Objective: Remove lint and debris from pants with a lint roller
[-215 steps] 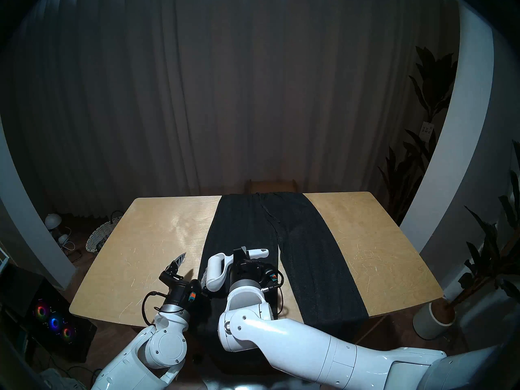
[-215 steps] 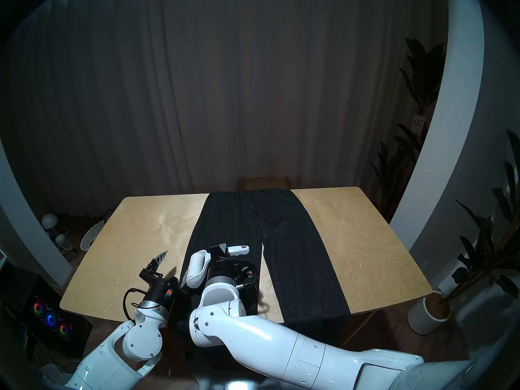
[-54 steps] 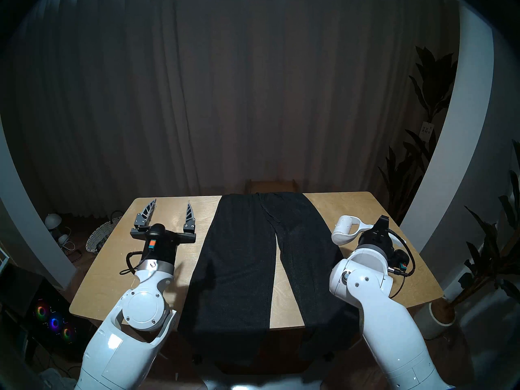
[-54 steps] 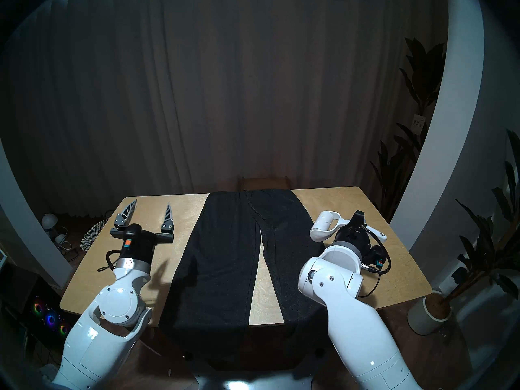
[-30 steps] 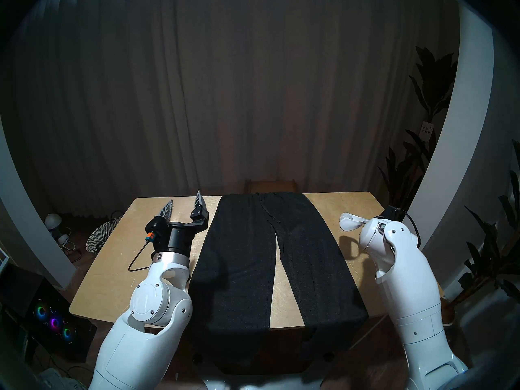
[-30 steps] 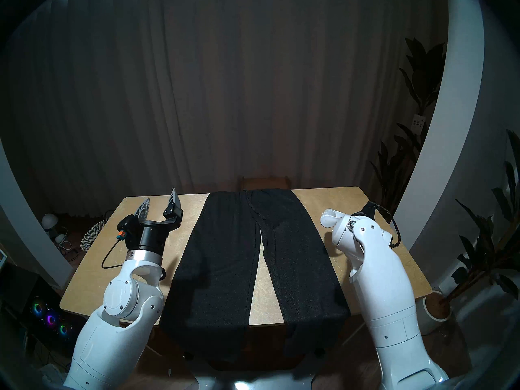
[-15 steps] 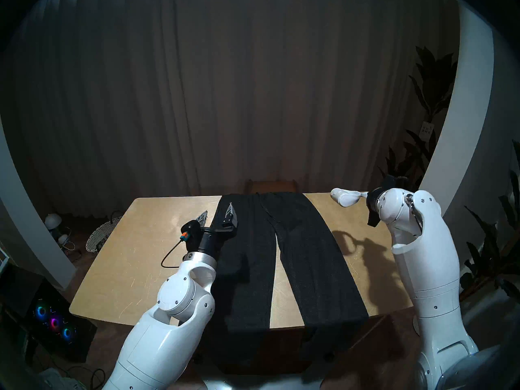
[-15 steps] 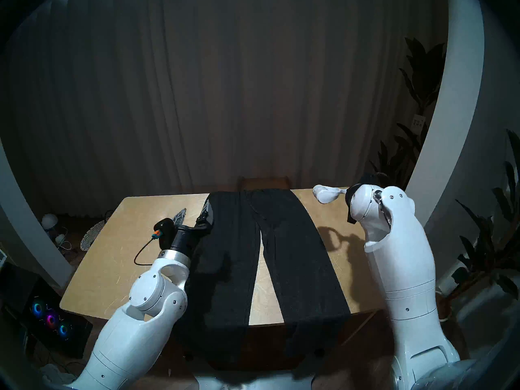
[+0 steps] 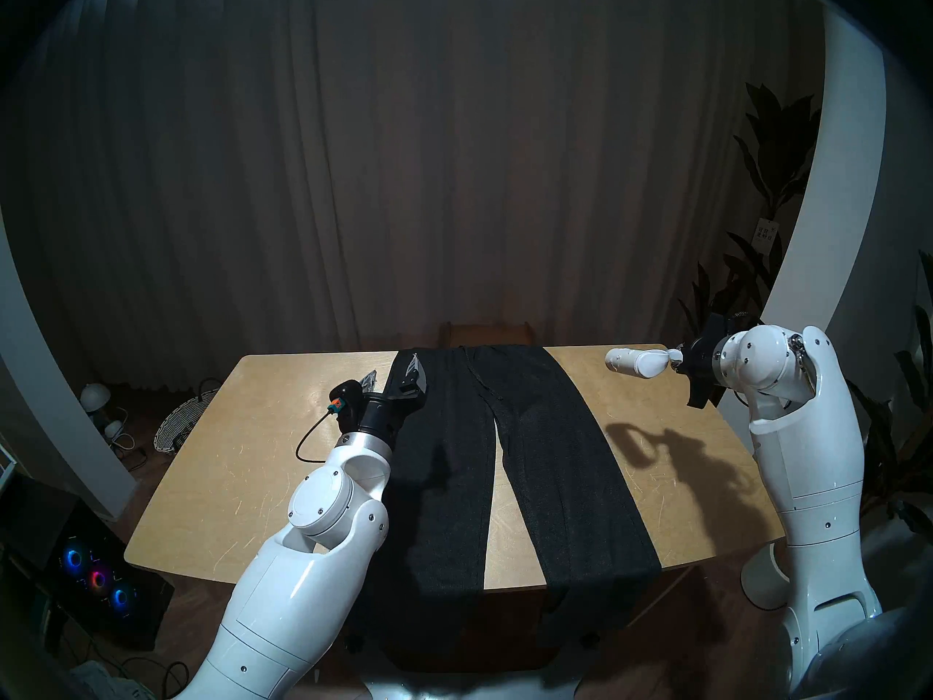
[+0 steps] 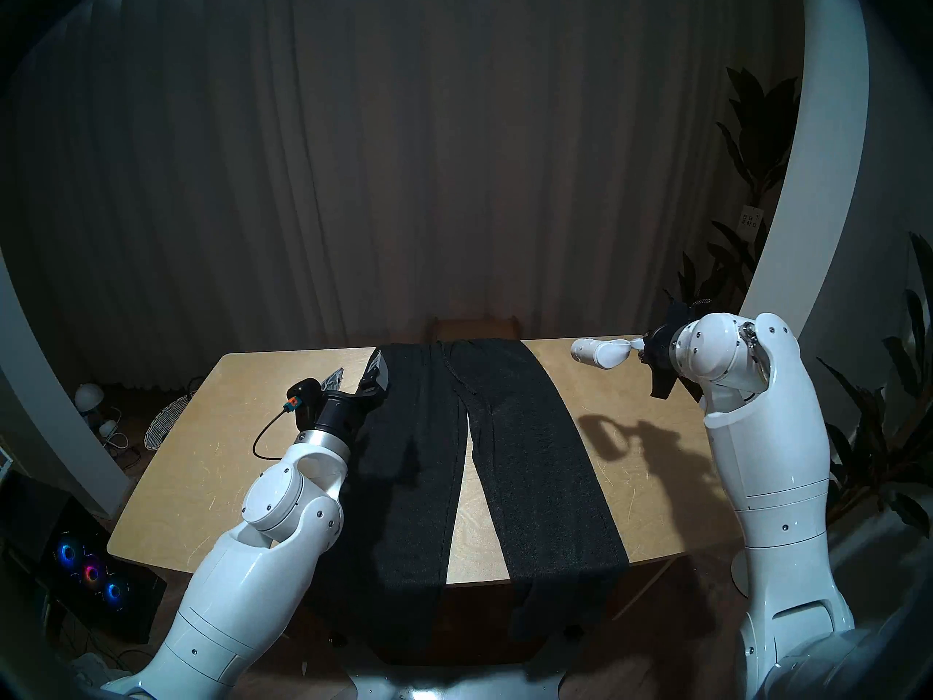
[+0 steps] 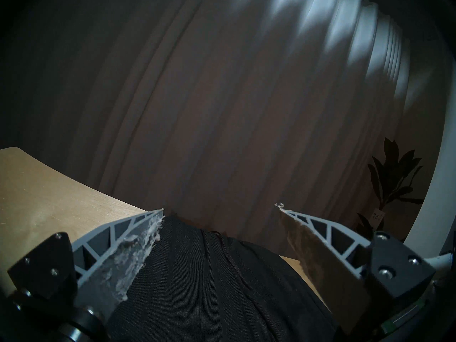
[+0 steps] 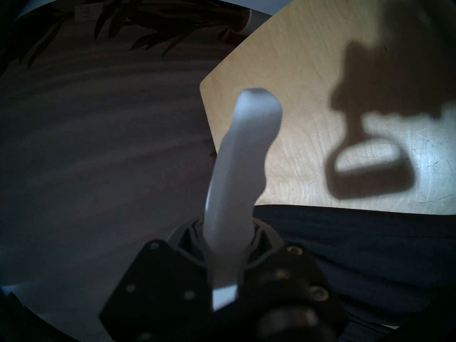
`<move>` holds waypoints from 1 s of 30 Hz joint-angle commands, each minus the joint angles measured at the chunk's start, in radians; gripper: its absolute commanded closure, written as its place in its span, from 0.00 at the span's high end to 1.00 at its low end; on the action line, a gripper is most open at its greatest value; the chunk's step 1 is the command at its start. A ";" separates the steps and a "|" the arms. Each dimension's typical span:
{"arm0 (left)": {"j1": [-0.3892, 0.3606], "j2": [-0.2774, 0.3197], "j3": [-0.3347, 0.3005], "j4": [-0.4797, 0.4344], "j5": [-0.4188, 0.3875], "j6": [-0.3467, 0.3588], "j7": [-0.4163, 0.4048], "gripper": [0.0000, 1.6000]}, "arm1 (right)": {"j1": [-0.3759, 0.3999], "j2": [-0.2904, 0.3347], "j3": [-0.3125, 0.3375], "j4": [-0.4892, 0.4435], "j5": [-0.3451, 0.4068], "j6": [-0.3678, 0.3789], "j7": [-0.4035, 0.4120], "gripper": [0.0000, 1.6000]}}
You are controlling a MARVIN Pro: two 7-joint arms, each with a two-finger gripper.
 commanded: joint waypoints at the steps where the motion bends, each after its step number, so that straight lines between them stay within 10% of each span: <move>1: -0.063 0.000 -0.019 -0.001 -0.014 0.008 -0.015 1.00 | 0.049 0.039 0.038 0.063 0.126 0.120 0.030 0.00; 14: -0.062 0.013 -0.047 0.003 -0.044 0.031 -0.037 1.00 | -0.055 0.116 0.031 0.057 0.129 0.322 0.195 0.00; 30: -0.044 0.031 -0.053 0.001 -0.078 0.030 -0.070 1.00 | -0.201 -0.029 0.144 0.060 -0.078 0.503 0.441 0.00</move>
